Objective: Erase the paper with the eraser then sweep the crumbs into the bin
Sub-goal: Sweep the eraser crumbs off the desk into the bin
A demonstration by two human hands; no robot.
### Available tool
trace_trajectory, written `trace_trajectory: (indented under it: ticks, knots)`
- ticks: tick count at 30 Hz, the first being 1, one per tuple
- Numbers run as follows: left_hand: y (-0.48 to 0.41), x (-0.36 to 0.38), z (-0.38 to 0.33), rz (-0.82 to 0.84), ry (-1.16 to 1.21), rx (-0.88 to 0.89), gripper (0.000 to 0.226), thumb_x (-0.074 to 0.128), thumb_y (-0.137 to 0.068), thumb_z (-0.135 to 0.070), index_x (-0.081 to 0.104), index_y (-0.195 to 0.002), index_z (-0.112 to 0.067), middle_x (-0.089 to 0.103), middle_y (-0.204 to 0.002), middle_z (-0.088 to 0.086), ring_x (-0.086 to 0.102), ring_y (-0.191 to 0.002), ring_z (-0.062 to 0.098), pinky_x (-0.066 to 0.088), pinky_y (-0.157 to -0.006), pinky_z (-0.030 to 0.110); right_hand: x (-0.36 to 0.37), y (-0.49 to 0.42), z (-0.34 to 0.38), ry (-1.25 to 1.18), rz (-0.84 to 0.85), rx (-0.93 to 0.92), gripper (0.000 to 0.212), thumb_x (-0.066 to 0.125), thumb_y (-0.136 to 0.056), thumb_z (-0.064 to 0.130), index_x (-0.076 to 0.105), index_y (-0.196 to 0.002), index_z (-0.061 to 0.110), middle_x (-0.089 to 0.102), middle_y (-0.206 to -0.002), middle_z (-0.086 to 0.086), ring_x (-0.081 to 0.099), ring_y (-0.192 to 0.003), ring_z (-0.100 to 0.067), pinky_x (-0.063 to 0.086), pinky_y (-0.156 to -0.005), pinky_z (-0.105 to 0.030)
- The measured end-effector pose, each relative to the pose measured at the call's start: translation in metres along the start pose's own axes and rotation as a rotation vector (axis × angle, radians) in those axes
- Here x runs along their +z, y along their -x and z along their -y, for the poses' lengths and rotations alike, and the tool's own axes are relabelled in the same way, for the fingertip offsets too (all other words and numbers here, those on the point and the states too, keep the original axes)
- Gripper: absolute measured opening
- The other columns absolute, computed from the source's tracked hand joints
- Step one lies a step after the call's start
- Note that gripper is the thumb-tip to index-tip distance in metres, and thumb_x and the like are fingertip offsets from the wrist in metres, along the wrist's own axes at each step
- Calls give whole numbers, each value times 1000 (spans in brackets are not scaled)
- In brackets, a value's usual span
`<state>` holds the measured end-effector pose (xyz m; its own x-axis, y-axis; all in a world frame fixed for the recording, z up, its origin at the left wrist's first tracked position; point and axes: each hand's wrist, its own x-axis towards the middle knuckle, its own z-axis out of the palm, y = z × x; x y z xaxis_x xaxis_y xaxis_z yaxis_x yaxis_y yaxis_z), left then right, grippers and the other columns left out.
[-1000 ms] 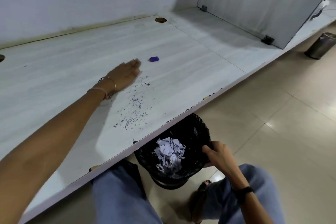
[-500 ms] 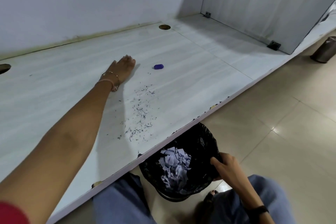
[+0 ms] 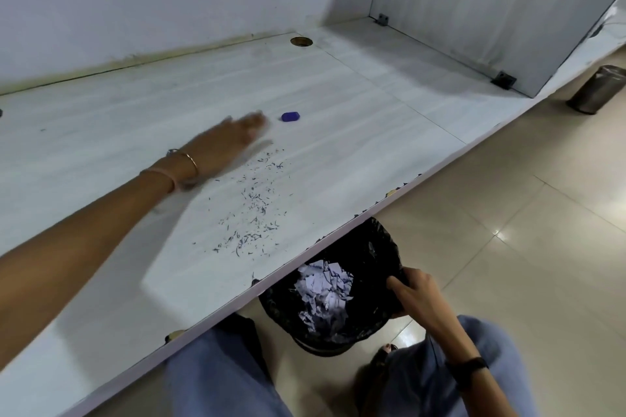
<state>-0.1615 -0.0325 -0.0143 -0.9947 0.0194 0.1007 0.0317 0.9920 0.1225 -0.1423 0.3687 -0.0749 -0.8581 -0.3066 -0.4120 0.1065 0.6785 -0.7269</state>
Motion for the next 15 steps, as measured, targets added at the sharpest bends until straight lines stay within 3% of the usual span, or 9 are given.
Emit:
trace_trajectory:
  ticks: [3,4,8,11,13,15]
  knots:
    - [-6,-7,28,20,-107,-255,52,32,-107,-27,17,-153,-7,17,-161,17,22,-147,29,27,-112,55,1,2,2,15,2,1,21,50,-91,8,55,-72,0,64,-54,1,69,-50,-22,58,-61,-49]
    - [-6,-9,22,44,-114,-243,53,29,-107,-28,19,-151,0,17,-160,20,20,-148,30,28,-112,55,1,4,2,22,5,0,20,50,-91,8,55,-73,0,65,-56,-1,69,-50,-22,58,-60,-48]
    - [1,-5,-40,62,-67,17,52,28,-108,-26,27,-147,8,19,-160,18,22,-147,28,24,-116,50,-1,5,3,30,-1,-4,20,50,-91,6,54,-72,-1,61,-49,2,68,-47,-20,56,-54,-41]
    - [20,6,-45,168,-49,278,51,27,-107,-14,13,-155,-7,5,-163,2,5,-150,13,5,-122,45,-1,7,3,33,2,-3,21,49,-91,5,51,-70,1,58,-40,4,67,-45,-19,53,-48,-33]
    - [33,-1,-24,65,4,161,54,17,-106,-36,6,-156,-17,2,-160,-8,1,-149,7,-3,-122,37,-1,8,3,35,6,-1,21,49,-90,6,51,-70,2,59,-41,4,67,-45,-19,53,-49,-32]
    - [42,-3,-3,-23,0,-72,53,20,-107,-29,6,-156,-12,5,-162,1,7,-150,16,2,-121,38,-1,8,3,21,8,-4,20,49,-90,7,51,-71,1,62,-46,1,68,-47,-20,54,-54,-36]
